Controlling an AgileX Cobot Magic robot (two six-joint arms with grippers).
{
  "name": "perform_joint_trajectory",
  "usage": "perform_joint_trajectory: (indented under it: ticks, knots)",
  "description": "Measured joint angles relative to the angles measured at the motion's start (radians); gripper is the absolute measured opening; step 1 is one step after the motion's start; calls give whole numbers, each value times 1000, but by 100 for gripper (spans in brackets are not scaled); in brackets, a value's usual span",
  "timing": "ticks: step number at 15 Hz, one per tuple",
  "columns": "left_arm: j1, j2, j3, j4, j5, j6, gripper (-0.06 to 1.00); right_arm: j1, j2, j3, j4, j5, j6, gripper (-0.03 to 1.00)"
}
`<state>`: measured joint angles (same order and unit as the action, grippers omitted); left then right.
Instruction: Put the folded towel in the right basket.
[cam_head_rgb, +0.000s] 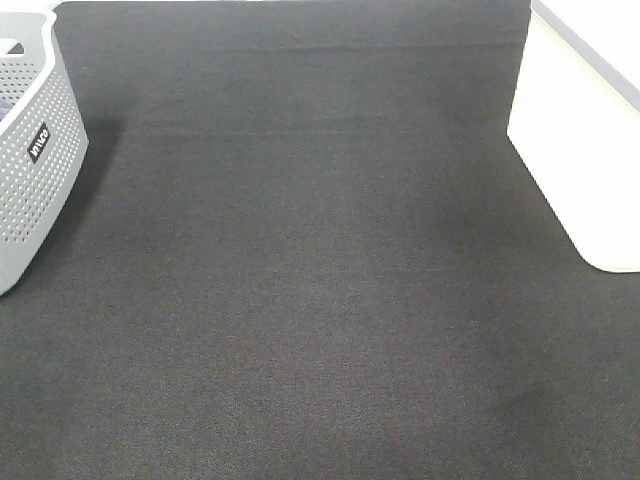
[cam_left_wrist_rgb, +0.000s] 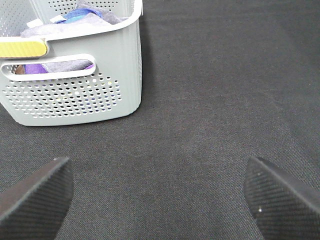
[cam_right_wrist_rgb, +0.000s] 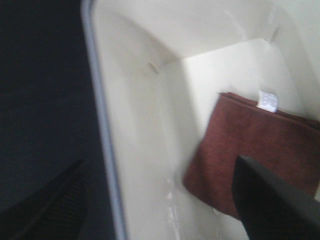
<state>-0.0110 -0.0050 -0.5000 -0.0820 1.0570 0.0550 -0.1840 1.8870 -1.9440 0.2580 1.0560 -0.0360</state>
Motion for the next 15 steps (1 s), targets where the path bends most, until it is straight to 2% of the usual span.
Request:
perform_joint_trajectory:
  ticks: [4,10,11,15]
  knots:
    - [0,0,0,0,0,0,88,105,-83,0,-11,138,-1,73]
    - [0,0,0,0,0,0,88,179,-202,9,-58,158,22,73]
    - [0,0,0,0,0,0,88,179,-242,32,-63,157,25,73]
    - [0,0,0,0,0,0,88,179,-510,341,-105,157,27,73]
